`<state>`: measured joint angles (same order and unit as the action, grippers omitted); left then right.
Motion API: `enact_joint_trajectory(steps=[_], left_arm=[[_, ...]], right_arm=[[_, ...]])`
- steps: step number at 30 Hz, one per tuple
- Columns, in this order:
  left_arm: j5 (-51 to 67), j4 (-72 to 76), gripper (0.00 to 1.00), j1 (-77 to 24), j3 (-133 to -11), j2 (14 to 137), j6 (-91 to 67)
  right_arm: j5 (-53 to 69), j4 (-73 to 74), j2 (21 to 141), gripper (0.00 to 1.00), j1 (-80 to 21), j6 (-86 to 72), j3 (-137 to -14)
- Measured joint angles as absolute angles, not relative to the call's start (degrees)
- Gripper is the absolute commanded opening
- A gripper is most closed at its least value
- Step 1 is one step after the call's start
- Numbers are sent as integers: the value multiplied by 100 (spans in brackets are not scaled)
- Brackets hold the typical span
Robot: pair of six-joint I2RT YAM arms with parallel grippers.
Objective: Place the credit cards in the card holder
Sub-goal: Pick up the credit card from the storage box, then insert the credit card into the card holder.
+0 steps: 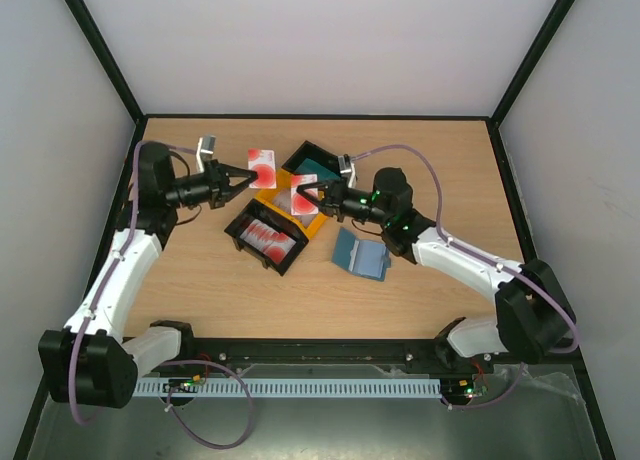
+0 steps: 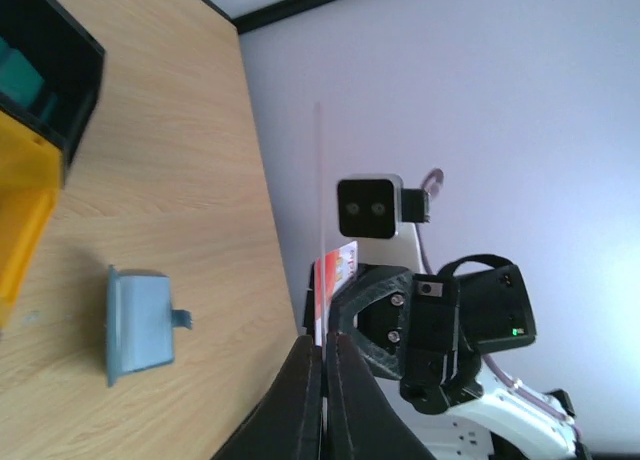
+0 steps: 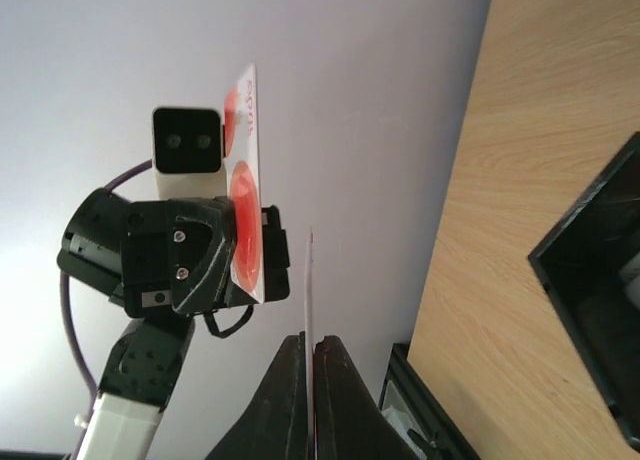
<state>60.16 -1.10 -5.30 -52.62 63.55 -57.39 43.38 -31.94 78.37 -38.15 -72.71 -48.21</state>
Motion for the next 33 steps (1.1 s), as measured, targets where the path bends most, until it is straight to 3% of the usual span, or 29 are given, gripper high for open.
enact_joint_trajectory(steps=[8, 18, 24, 33], left_arm=[[5452, -976, 2, -591, -5360, 6294, -4958], [3492, -937, 2, -3365, -5280, 7317, -4670], [2838, -307, 2, -4307, -5271, 8407, -4672], [2545, 434, 2, -4471, -5516, 9994, -4589]], right_arm=[[3500, -1710, 7153, 2, -3594, -6438, -4678], [1028, 1728, 6132, 2, -3573, -5151, -4436], [781, 2145, 6097, 2, -3806, -5118, -3758], [-163, 2329, 6930, 2, -3957, -5166, -3673]])
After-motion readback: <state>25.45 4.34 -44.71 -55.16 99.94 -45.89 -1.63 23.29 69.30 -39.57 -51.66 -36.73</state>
